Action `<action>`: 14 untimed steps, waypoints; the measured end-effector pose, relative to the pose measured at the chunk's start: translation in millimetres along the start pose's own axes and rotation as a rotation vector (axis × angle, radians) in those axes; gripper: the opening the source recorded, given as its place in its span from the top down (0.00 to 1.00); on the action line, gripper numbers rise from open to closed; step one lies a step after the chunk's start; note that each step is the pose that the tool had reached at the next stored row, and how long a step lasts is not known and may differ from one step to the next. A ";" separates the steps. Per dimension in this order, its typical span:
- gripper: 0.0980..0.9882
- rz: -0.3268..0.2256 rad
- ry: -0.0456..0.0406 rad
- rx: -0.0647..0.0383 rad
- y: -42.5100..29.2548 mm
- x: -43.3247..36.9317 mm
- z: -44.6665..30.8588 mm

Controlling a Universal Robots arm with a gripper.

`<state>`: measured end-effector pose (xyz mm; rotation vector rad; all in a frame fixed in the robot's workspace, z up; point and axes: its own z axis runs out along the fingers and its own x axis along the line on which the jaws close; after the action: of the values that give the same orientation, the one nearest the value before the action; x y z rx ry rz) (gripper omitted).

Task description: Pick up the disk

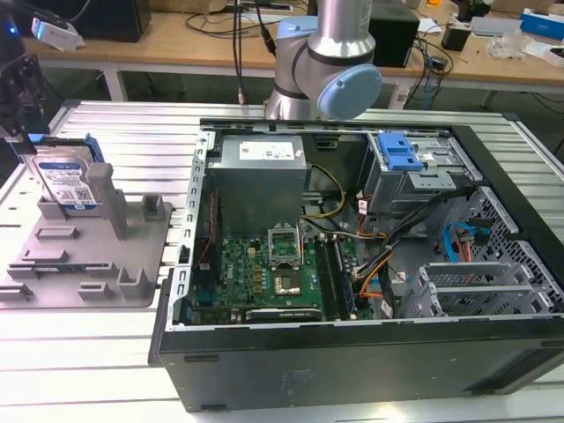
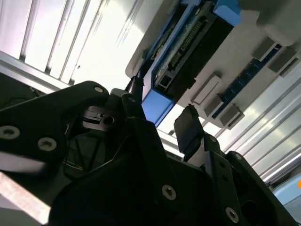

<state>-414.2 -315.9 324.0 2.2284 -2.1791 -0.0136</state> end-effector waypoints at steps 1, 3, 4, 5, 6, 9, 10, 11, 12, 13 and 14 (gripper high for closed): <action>0.50 0.000 0.0001 0.000 0.1 0.4 0.9; 0.50 0.000 0.0001 0.000 0.0 0.5 2.8; 0.50 0.000 0.0001 0.000 0.0 0.6 3.4; 0.50 -0.001 0.0001 0.000 0.0 0.5 4.0; 0.50 -0.001 0.0002 0.000 -0.1 0.6 4.4; 0.50 -0.001 -0.0005 0.000 0.0 0.5 4.7; 0.50 -0.001 -0.0008 0.000 0.0 0.5 4.7; 0.50 -0.001 -0.0009 0.000 0.0 0.5 4.8; 0.50 -0.001 -0.0010 0.000 -0.1 0.5 5.3; 0.50 -0.001 -0.0010 0.000 -0.1 0.5 6.4; 0.50 -0.001 -0.0010 0.000 -0.1 0.5 7.6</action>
<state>-414.2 -316.5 316.4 2.2297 -2.1788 -0.0148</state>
